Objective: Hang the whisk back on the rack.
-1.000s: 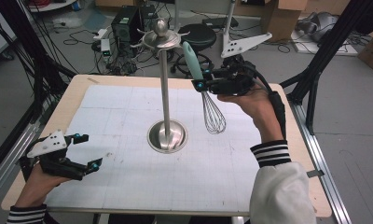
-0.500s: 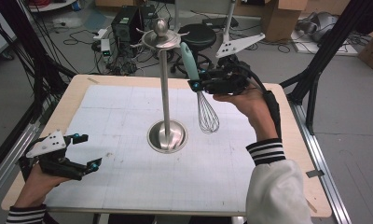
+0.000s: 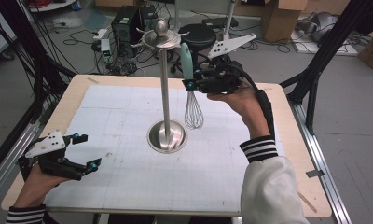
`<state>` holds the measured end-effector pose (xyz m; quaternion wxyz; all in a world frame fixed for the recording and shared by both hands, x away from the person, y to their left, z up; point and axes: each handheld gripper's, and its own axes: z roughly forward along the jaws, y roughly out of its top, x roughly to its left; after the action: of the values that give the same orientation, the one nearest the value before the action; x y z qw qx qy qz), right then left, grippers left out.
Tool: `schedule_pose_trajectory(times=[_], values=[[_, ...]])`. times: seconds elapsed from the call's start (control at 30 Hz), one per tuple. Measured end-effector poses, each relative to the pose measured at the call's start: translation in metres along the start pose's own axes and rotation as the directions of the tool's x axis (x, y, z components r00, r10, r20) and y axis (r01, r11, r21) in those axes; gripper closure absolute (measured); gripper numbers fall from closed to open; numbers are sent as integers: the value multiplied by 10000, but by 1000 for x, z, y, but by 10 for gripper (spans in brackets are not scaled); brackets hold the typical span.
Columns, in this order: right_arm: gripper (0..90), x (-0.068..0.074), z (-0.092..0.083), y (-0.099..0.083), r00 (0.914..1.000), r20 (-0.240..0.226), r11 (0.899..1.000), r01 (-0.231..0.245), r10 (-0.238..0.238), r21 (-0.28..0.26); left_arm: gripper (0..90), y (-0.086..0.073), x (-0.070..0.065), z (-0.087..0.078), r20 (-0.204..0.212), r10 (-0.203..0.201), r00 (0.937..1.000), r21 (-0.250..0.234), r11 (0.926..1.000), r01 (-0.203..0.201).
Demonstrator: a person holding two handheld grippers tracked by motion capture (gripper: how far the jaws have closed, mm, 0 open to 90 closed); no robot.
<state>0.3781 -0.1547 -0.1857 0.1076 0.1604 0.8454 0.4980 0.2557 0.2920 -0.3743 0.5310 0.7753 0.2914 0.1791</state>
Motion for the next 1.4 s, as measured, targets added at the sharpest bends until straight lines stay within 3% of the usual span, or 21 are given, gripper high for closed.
schedule_pose_trajectory(times=[0.4, 0.6, 0.83, 0.93, 1.0, 1.23, 1.4], values=[[682, 0, 8, 3, 10000, 23, 10000, 76, -76, -37, 17, -1, 1, -1, -12, -29, 10000, -2, 10000, 29], [549, 4, 6, 1, 9992, 382, 9999, 81, -79, -69, 17, -1, 1, -1, 39, -49, 10000, -5, 10000, 49], [457, 11, -1, -5, 9983, 582, 9998, 0, 11, -176, 17, -1, 1, 0, 107, -20, 9999, 27, 10000, 20], [419, 19, -6, -11, 9985, 540, 9994, 107, -89, -322, 17, -2, -1, 0, 149, -15, 9999, 39, 10000, 14], [376, 27, -13, -17, 9969, 777, 9995, 156, -134, -278, 17, -3, -1, -1, 150, -48, 9999, 36, 10000, 48], [289, 34, -22, -36, 9961, 877, 9999, 39, -28, -116, 17, -7, 1, -1, 83, -72, 9999, 168, 9998, 71], [203, 36, -26, -58, 9946, 926, 9987, -460, 478, -209, 17, -7, 2, 2, 36, -112, 9999, 218, 9997, 111]])
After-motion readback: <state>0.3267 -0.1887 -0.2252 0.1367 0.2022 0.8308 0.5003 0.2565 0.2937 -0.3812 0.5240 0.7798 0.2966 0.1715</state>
